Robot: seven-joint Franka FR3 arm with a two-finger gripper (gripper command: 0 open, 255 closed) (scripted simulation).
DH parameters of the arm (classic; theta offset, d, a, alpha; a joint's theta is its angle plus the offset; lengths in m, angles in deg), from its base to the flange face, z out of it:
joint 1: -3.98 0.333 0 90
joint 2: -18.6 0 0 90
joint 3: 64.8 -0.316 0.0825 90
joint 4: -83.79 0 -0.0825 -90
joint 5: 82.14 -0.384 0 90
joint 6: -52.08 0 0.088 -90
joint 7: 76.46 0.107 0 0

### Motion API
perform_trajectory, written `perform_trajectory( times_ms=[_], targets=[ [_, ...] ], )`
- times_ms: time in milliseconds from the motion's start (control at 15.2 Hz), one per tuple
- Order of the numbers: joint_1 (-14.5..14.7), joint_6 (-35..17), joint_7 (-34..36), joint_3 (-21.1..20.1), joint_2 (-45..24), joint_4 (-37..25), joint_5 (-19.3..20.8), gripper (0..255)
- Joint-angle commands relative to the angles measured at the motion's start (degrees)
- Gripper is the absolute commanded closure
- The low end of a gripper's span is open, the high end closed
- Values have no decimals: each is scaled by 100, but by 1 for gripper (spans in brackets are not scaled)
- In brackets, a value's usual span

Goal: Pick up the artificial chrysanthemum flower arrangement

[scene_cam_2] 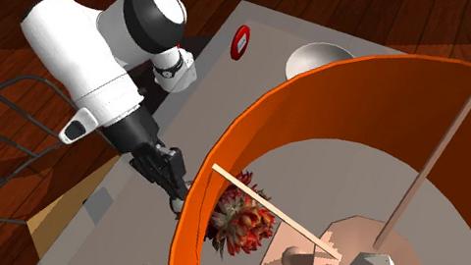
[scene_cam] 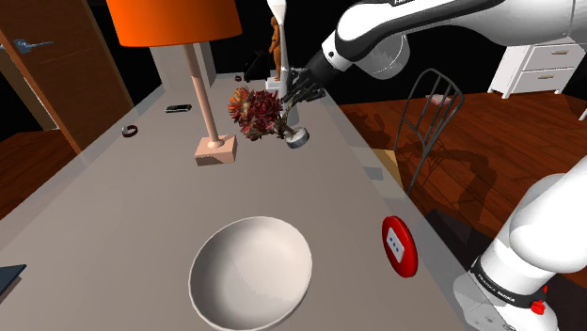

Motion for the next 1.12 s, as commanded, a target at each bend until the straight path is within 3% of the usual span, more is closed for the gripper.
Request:
perform_trajectory(
  times_ms=[0,1056],
  targets=[
    [-17,66,51,-4,22,-50,45,255],
    [-233,1032,707,-22,121,-980,613,255]
  ],
)
